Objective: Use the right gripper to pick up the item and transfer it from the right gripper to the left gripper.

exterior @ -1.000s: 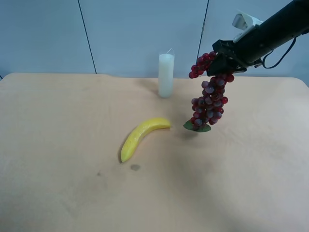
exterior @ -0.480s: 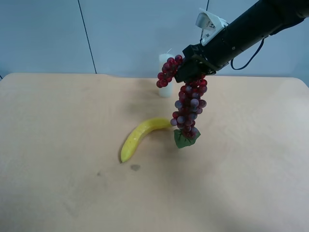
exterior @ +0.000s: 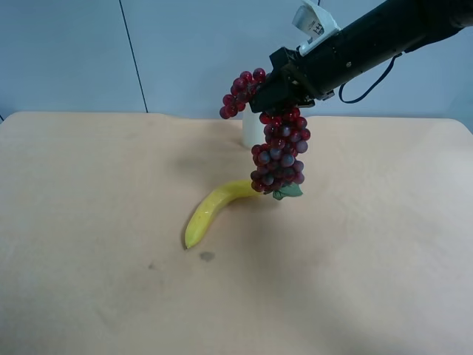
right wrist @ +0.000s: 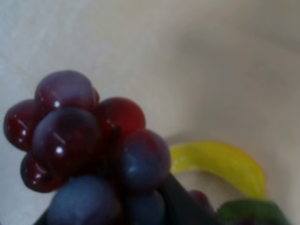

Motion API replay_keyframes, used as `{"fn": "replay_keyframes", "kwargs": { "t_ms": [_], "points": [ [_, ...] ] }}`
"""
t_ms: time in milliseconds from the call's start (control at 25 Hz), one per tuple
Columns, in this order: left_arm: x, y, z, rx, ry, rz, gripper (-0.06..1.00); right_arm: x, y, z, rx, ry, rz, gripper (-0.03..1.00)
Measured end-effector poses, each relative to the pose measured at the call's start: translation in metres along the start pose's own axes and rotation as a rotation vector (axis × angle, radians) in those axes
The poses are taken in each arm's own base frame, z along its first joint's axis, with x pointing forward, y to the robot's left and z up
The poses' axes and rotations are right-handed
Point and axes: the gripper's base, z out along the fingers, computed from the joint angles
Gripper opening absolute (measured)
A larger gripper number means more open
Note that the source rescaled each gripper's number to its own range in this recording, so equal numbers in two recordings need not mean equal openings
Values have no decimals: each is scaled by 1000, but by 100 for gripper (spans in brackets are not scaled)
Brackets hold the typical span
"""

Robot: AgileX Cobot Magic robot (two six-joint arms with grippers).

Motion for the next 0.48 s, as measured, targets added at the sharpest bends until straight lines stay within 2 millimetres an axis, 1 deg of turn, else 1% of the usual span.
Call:
{"fn": "replay_keyframes", "kwargs": {
  "t_ms": [280, 480],
  "points": [
    [0, 0, 0, 0, 0, 0, 100, -1, 9, 1, -128, -13, 45, 2],
    [0, 0, 0, 0, 0, 0, 100, 1, 6, 14, -238, 4, 128, 2]
  ]
}}
